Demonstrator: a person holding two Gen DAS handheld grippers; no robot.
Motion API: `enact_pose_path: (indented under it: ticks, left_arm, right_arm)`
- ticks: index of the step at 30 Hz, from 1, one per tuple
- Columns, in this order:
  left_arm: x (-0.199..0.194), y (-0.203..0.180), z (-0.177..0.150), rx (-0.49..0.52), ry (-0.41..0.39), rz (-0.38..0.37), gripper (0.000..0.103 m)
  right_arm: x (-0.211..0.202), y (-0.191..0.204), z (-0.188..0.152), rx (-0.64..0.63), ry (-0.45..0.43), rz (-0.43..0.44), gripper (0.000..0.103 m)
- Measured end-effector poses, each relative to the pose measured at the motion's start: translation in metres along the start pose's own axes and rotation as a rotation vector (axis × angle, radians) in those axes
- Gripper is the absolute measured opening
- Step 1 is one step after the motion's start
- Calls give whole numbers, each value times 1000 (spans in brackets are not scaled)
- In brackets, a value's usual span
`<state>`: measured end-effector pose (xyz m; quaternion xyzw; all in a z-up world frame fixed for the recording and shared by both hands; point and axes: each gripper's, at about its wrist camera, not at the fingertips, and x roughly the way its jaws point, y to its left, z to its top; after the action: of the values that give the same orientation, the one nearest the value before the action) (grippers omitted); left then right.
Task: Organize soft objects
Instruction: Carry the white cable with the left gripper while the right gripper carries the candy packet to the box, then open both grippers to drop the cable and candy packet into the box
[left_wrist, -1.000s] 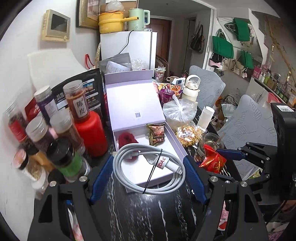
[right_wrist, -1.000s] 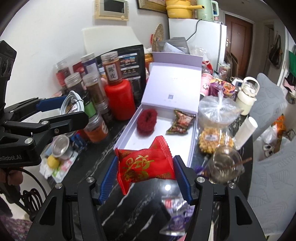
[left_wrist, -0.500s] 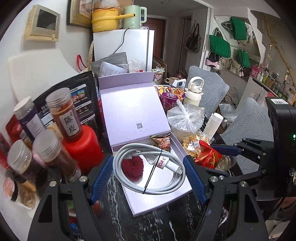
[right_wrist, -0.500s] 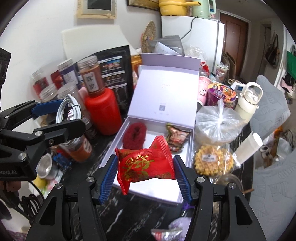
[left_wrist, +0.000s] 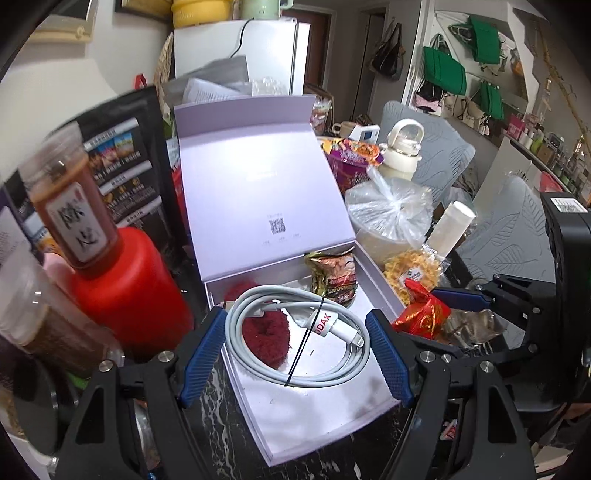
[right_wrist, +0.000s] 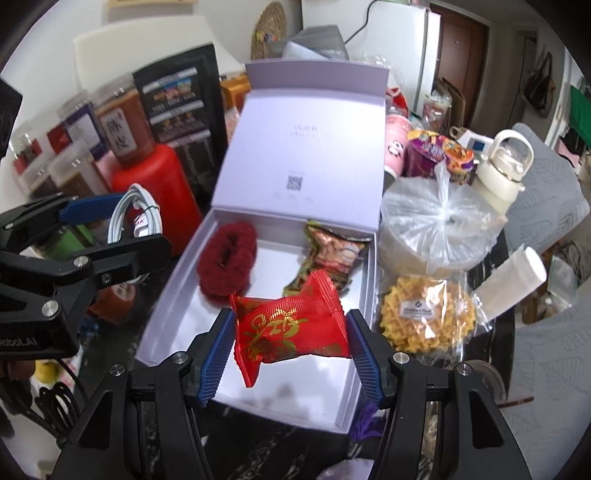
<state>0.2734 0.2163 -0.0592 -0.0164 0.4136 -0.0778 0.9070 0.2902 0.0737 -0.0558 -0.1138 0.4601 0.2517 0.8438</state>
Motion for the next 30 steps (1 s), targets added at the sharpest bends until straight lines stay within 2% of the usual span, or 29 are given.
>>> enact_pose_path:
  ticks: [16, 30]
  left_arm:
    - [76, 10, -10, 0, 98, -4, 77]
    - [117, 21, -6, -11, 127, 7, 77]
  right_arm:
    - [72, -10, -16, -1, 118, 33, 61]
    - [117, -8, -16, -32, 183, 52, 62]
